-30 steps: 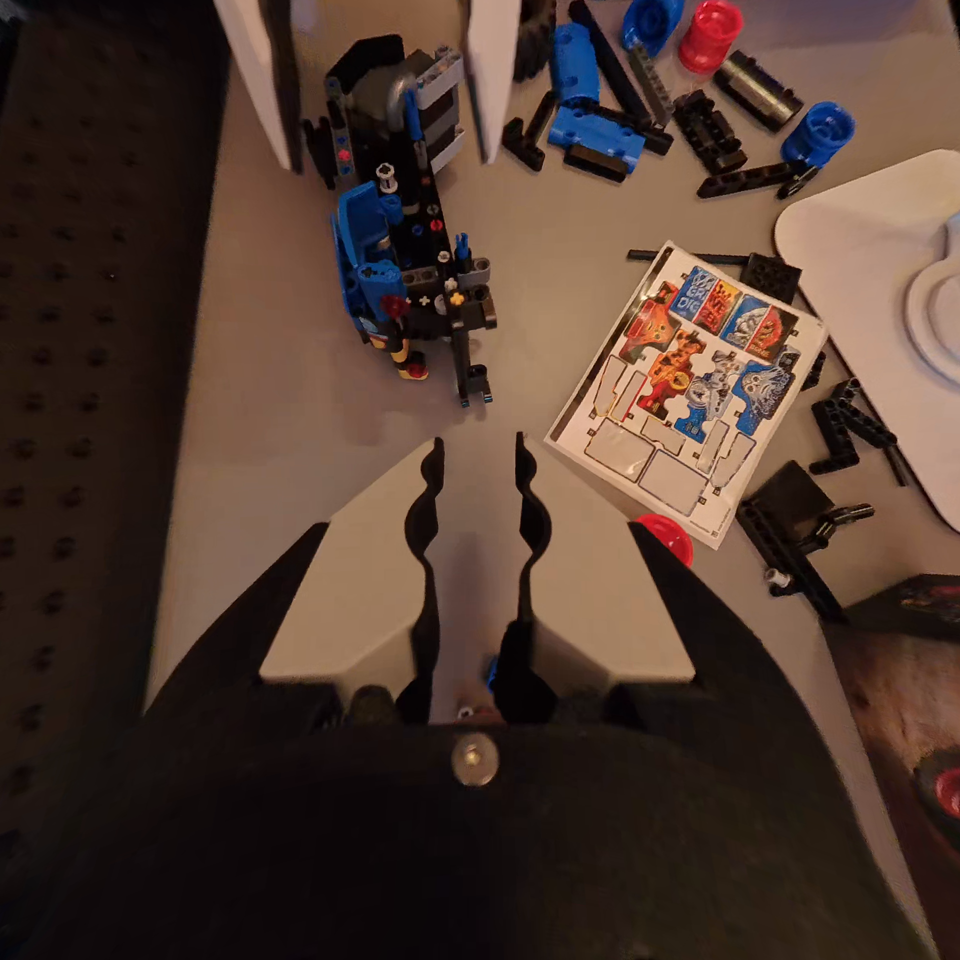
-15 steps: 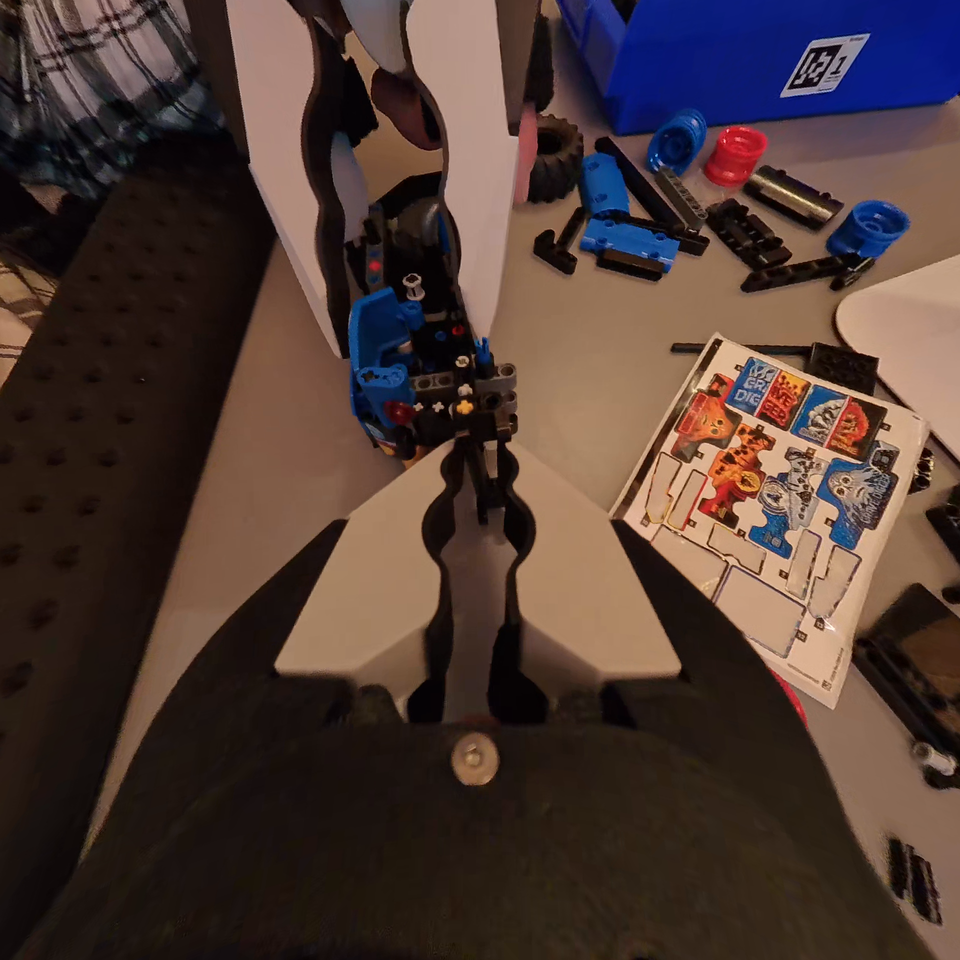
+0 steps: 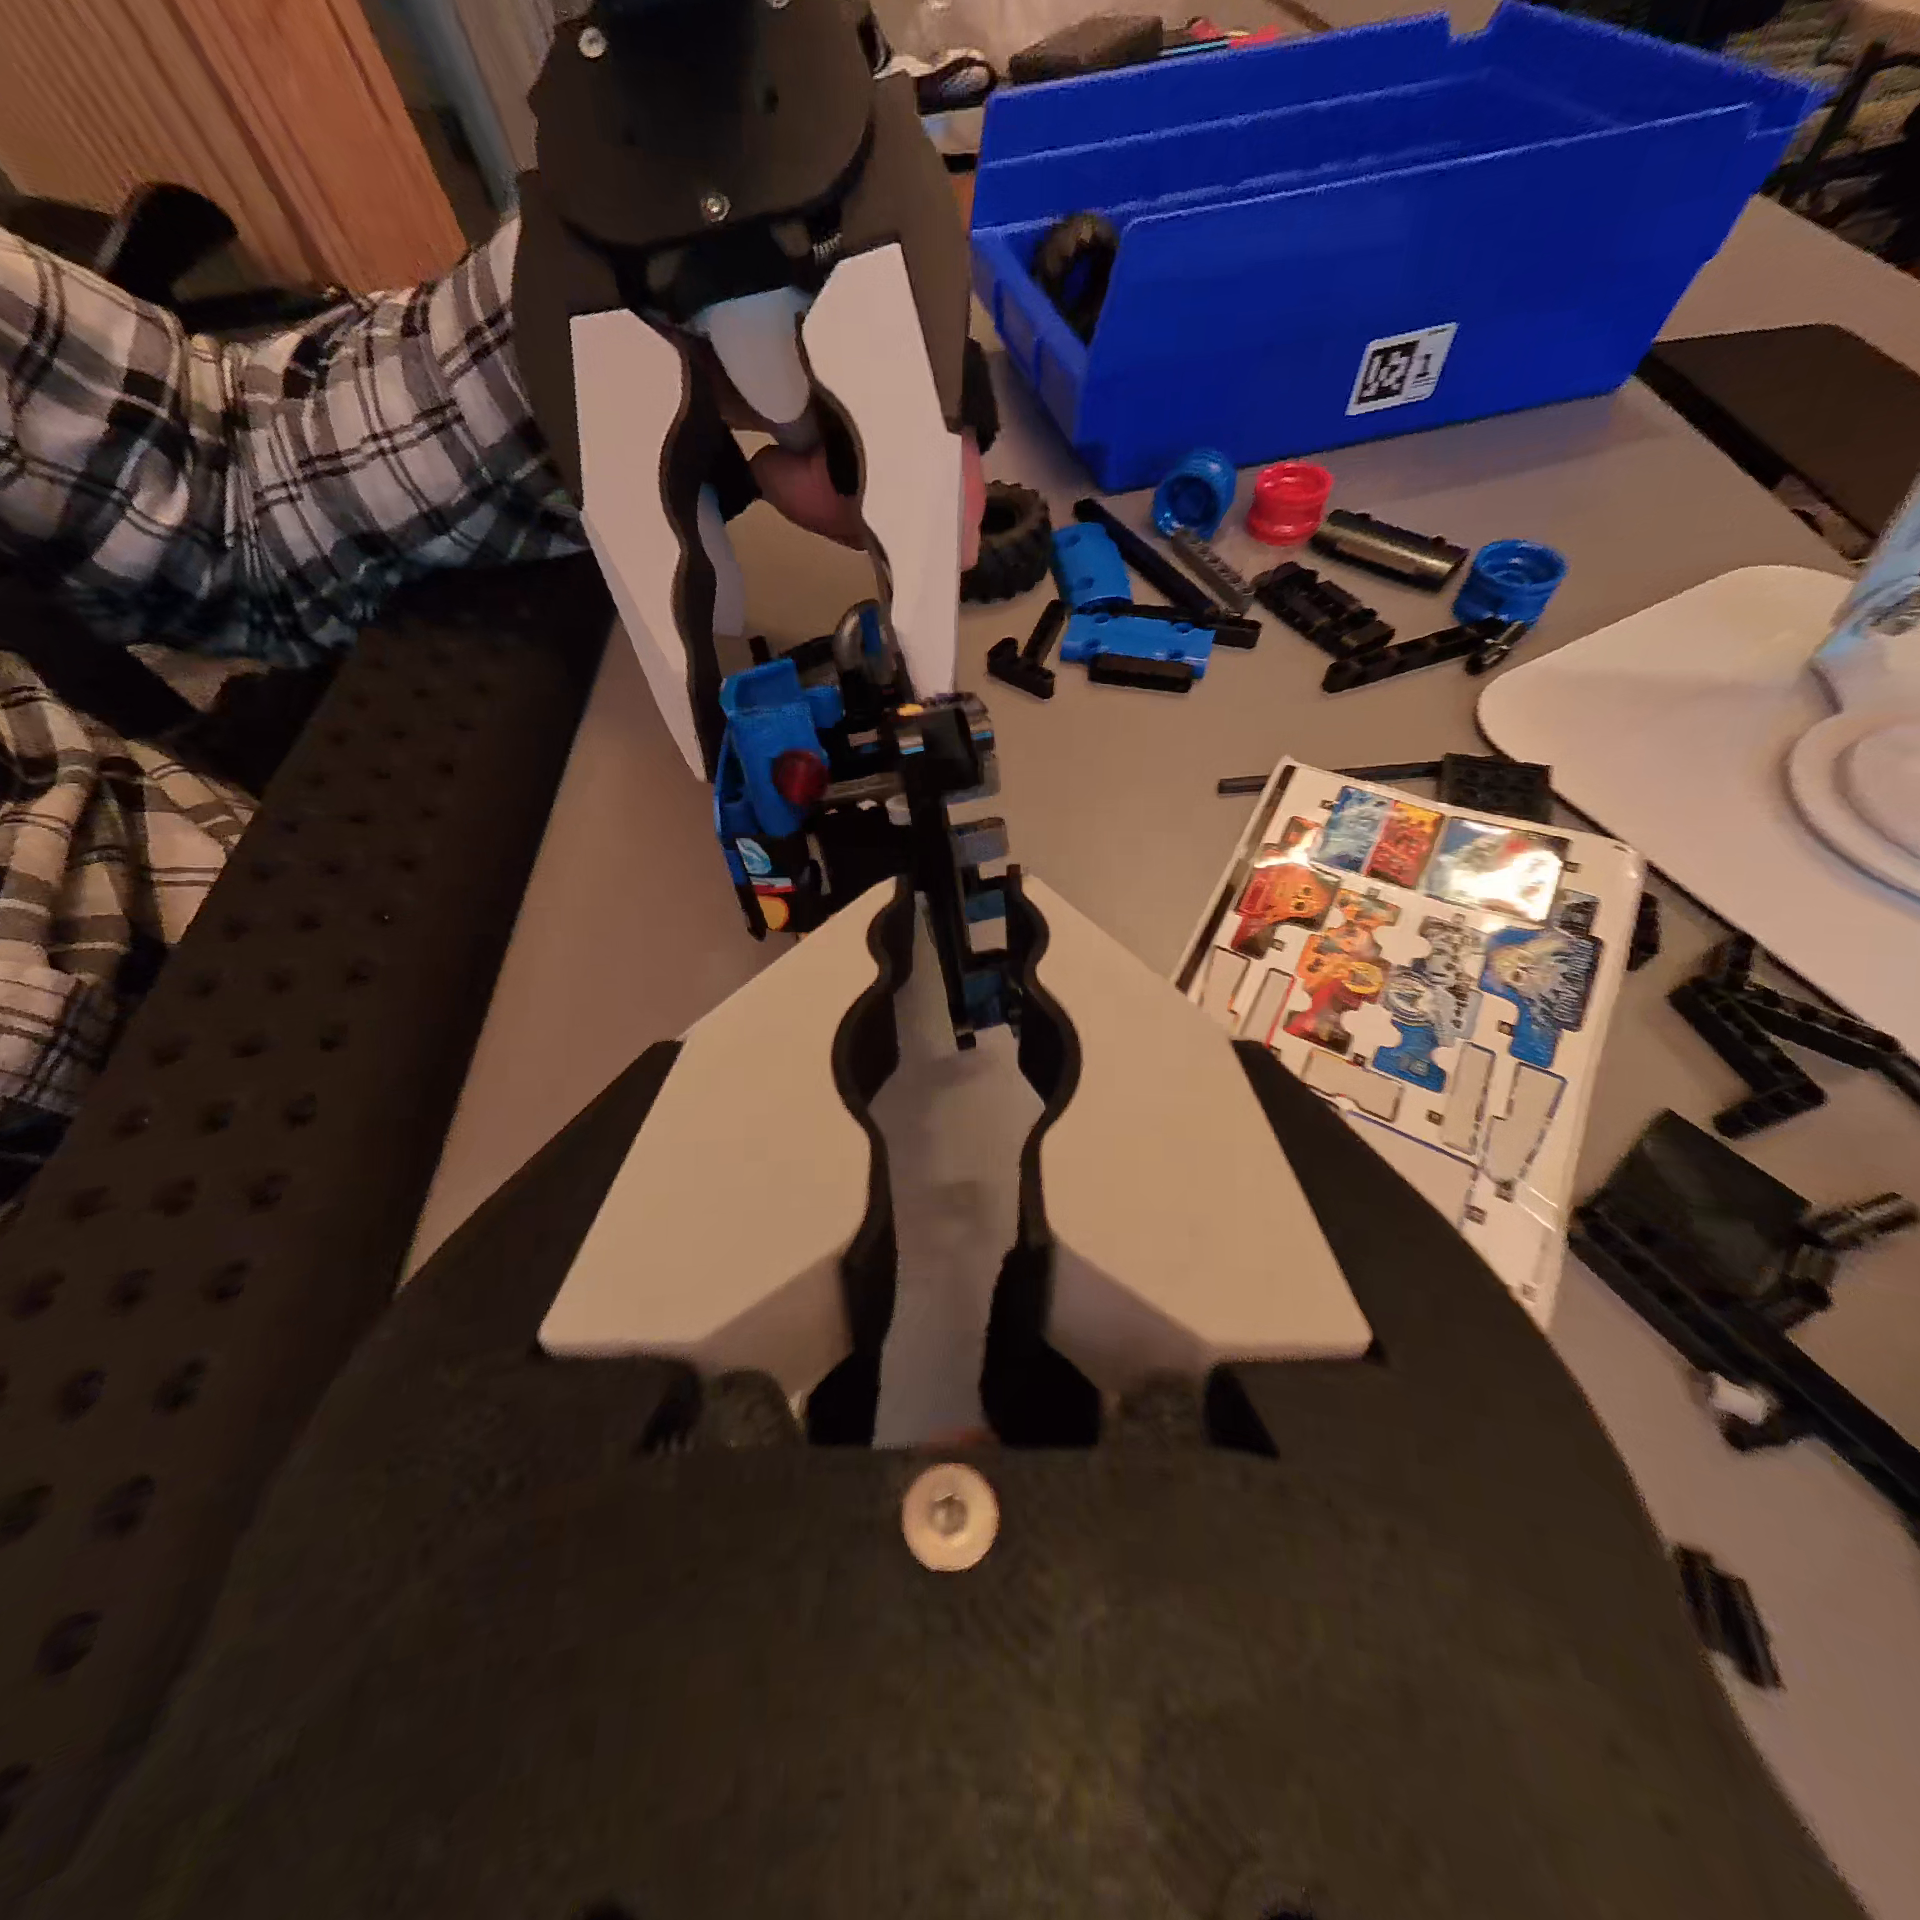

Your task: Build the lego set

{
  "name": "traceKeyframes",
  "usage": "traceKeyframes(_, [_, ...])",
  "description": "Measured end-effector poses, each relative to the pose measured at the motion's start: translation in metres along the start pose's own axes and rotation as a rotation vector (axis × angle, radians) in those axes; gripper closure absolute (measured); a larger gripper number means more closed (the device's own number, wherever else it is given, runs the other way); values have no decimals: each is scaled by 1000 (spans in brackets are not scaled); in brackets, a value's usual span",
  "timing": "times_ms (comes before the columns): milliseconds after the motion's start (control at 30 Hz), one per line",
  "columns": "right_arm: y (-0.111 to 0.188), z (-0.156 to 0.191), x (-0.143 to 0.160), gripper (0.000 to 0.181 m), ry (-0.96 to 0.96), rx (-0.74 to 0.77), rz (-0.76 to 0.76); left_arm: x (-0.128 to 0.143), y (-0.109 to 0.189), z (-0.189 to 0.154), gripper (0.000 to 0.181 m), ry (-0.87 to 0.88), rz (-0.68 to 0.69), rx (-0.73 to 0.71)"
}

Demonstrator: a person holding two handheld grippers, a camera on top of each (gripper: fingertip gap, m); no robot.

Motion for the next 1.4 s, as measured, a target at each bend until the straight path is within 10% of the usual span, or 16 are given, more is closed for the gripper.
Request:
traceKeyframes(967, [20,-27,4,164,53,203,-27,-17,-6,-1,121,-63,200,-93])
traceKeyframes(1400, [88,-57,-152,124,399,711,-133,-53,101,152,129,-118,188,-644])
Point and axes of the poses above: each gripper's, where its closed fingertips meet, y back along the fingers, x out of its underside, z = x × y across the jaws, the point moved 6 cm from there along y, back along the fingers, and after that the axes turned 12 degrees about -y, right-handed, at the moved point
